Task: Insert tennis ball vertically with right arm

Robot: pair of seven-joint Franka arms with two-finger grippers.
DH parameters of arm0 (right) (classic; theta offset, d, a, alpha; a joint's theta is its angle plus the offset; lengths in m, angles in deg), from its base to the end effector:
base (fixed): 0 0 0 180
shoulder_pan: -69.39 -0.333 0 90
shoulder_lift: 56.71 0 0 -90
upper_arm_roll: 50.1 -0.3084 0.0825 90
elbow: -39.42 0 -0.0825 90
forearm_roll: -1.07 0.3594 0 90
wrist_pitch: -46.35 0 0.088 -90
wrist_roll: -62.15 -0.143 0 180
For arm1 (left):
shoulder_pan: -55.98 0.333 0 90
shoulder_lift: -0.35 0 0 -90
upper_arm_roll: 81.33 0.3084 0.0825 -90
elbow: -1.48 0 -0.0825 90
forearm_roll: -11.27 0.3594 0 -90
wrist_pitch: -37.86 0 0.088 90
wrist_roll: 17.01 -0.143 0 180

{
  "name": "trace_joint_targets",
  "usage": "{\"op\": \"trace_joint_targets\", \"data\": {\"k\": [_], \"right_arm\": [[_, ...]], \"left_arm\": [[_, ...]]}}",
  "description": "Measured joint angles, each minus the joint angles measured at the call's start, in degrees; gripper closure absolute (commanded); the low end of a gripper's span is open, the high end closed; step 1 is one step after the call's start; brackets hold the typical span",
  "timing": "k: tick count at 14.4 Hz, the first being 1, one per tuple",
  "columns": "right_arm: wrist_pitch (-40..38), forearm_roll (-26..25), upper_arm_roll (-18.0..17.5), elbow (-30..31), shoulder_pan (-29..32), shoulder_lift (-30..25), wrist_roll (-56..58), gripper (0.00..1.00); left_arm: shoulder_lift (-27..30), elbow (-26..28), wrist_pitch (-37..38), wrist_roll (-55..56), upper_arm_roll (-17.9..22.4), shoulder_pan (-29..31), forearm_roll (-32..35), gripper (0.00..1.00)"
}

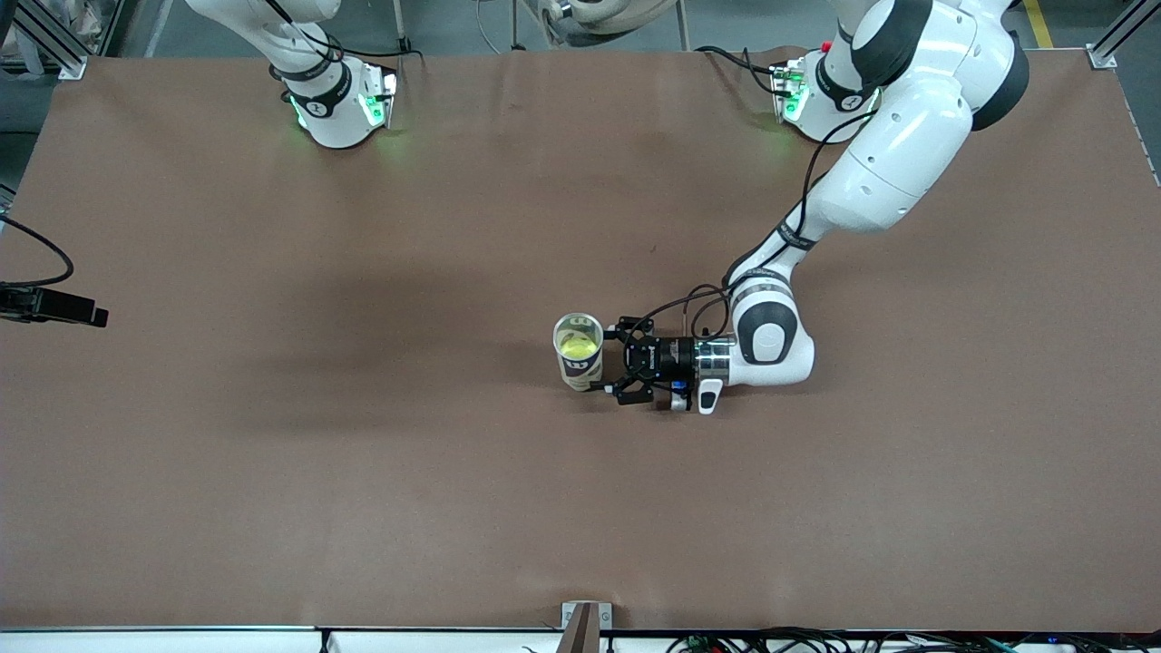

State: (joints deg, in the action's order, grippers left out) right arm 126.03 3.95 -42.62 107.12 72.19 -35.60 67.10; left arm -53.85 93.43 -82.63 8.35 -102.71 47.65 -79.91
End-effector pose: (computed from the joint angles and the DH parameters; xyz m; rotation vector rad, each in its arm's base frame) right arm 0.6033 -0.0868 0.5271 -3.1063 0.1288 0.2411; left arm 0.5621 -0.3747 0.1279 1.4130 1.1556 -1.0779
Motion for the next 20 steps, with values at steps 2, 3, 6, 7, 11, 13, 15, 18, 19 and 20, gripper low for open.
{"op": "trace_joint_targets", "data": {"k": [2,3,6,7,11,13,15,18,19,20], "right_arm": [[-0.55,0.00,-0.01,-0.05,-0.02,-0.92,0.00,0.00],[-1.62,0.00,0.00,-0.06,-0.01,-1.73,0.00,0.00],[-4.28,0.00,-0.02,0.10,-0.04,-4.64,-0.01,0.00],[-4.65,0.00,-0.06,0.56,-0.13,-5.67,-0.06,0.00],[-4.84,0.00,-0.13,5.29,-0.84,-10.11,-0.17,0.00],[-4.51,0.01,-0.12,7.97,-1.22,-12.28,-0.44,0.00],[-3.89,-0.01,-0.03,10.94,-2.68,-14.73,-2.10,0.00],[-2.99,-0.15,0.19,14.47,-4.71,-18.20,-4.41,0.00],[-2.86,-0.19,0.45,15.05,-4.71,-18.92,-4.44,0.00],[-2.72,-0.21,0.83,15.43,-4.65,-19.51,-4.44,0.00]], "left_arm": [[0.17,-0.01,0.00,0.01,0.00,0.91,2.20,0.00],[0.37,-0.02,0.00,0.02,0.01,1.65,3.78,0.00],[2.20,-0.27,0.01,2.38,-0.03,4.32,11.07,0.00],[3.27,-0.60,0.02,3.40,-0.04,5.20,14.27,0.00],[8.96,-1.65,0.02,5.10,0.08,8.98,28.39,0.00],[12.01,-1.79,0.02,5.22,0.11,11.13,37.43,0.00],[15.10,-2.05,0.02,5.26,0.12,13.31,47.03,0.00],[19.57,-2.25,0.38,5.22,0.12,15.96,61.18,0.00],[21.08,-2.33,1.29,5.20,0.12,16.64,65.82,0.00],[22.73,-2.46,2.44,5.20,0.12,17.23,70.11,0.00]]}}
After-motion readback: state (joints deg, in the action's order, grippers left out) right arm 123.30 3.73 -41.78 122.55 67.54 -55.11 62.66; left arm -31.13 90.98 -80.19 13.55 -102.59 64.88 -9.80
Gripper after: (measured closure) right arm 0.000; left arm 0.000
